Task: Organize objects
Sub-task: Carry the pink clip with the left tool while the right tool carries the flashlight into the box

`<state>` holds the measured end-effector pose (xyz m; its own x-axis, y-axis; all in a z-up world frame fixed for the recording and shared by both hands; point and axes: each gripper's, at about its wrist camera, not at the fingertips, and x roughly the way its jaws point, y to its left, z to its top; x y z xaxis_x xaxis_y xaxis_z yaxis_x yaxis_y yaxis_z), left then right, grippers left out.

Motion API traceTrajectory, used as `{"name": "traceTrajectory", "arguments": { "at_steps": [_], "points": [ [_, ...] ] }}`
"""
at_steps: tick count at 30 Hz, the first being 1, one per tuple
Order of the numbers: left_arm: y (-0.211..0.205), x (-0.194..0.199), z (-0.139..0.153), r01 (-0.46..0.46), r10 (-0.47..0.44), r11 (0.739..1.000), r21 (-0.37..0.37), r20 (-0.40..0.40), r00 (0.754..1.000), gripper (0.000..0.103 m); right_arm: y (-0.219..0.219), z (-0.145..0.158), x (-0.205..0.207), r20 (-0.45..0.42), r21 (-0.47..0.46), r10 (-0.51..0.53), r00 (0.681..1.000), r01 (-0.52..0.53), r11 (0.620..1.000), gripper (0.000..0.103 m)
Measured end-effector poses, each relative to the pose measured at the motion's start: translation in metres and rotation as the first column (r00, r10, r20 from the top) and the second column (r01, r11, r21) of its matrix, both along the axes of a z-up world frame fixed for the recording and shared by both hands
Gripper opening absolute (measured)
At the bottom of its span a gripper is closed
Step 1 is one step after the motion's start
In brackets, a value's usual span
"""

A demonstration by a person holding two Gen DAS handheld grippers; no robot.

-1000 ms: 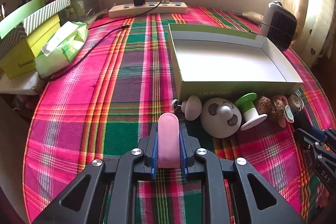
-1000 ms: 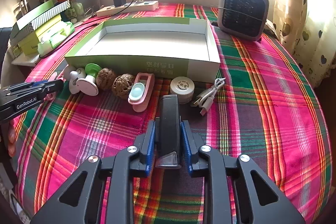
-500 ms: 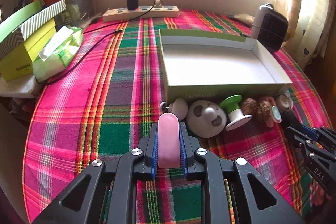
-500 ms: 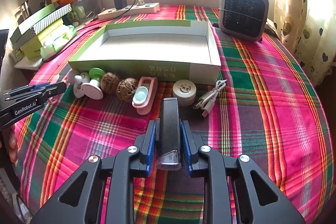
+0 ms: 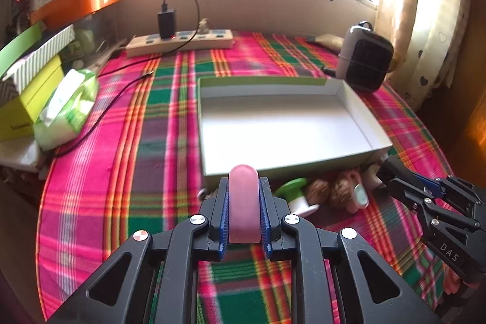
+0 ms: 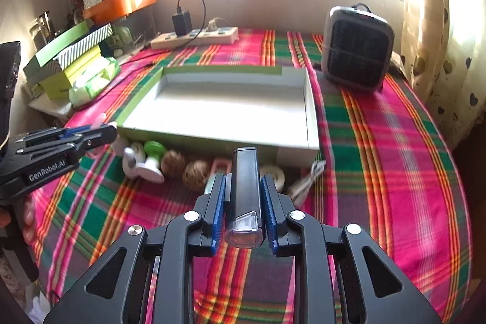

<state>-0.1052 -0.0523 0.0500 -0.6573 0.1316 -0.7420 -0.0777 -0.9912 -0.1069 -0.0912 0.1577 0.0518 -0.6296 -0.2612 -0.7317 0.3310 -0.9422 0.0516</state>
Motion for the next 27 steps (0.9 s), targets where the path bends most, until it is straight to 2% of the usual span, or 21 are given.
{"name": "traceTrajectory", "arguments": {
  "at_steps": [8,15,21,27],
  "points": [
    [0.012,-0.025,0.014,0.034,-0.034,0.999,-0.002,-0.022,0.999,0.016,-0.006,0.014,-0.028,-0.011,-0.005,0.008,1.0,-0.008,1.0,0.025],
    [0.013,-0.058,0.012,0.038,-0.038,0.999,0.032,0.005,0.999,0.016,-0.012,0.018,-0.061,-0.002,-0.015,-0.002,1.0,0.002,1.0,0.025],
    [0.017,-0.085,0.009,0.039,-0.039,0.999,0.015,0.008,0.999,0.016,-0.024,0.012,-0.092,0.013,0.001,0.002,1.0,-0.002,1.0,0.025],
    [0.02,-0.109,-0.003,0.047,-0.047,0.999,0.006,0.044,0.998,0.016,-0.026,-0.003,-0.124,0.069,-0.006,-0.007,0.998,0.007,1.0,0.025]
  ]
}}
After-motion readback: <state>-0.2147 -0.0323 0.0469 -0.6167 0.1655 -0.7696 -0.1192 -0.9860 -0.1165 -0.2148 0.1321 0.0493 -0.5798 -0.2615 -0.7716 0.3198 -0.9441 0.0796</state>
